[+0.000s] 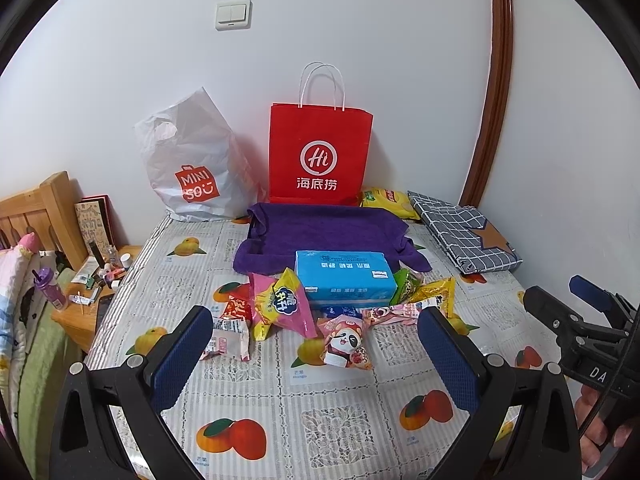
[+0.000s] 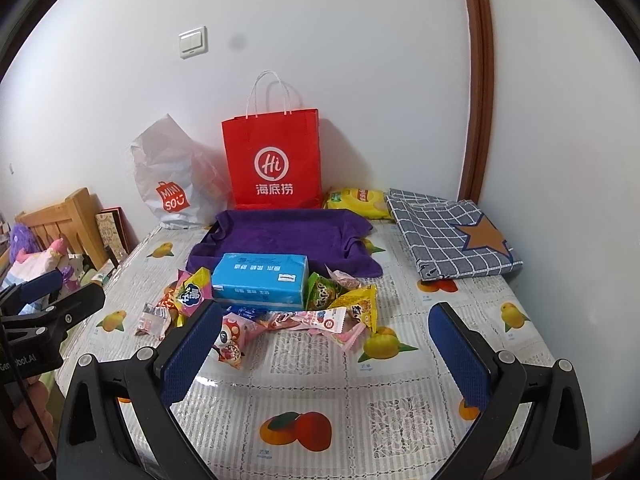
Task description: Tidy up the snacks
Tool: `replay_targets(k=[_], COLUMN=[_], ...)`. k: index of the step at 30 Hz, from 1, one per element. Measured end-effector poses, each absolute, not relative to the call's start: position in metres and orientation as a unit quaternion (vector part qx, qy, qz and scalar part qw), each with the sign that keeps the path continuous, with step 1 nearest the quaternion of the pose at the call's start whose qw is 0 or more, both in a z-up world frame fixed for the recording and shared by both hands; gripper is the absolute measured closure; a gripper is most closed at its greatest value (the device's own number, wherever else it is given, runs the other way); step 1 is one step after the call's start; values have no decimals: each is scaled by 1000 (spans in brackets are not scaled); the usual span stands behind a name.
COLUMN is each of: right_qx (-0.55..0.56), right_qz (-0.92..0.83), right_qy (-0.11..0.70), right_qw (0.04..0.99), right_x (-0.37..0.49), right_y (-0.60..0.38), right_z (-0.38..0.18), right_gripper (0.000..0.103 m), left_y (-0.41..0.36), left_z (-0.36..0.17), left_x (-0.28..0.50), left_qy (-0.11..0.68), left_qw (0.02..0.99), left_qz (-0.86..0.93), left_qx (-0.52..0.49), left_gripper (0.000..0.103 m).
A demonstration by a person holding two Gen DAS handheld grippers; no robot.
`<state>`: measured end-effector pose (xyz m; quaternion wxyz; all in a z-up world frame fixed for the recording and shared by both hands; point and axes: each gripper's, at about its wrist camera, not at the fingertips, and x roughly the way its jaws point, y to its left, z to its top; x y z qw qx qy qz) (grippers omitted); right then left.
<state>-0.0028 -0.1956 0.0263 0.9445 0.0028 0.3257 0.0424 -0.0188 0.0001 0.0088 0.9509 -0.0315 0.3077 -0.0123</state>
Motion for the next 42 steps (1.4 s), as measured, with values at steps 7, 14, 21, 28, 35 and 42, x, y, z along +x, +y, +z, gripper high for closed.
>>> replay_targets(k=[7,14,21,28,35,42], right_qx=[1,-2,-7,-9,-21,-3], right_qz=[47,51,62,68,38,58], right_qy=[325,327,331,342,350,339], right_qw=[944,944,942,937,936,939], right_x=[-4,-2,7,30,56,81], right_y=[-191,-187,-179,-171,-170,-184], right_z=[26,26,25,21,22,25], right_gripper=[1,1,1,1,1,1], left_y=[0,2,7,13,19,20], left_z=[9,8,5,1,5,8], left_x=[-18,-19,-13,5,23,49], left_qy=[308,307,316,329,335,339], left_qw=[951,951,948,944,942,941], left_qz=[-12,-11,-11,1,5,-3], left_qx=[-31,-32,-36,-31,-35,3], left_gripper=[0,0,0,0,0,0])
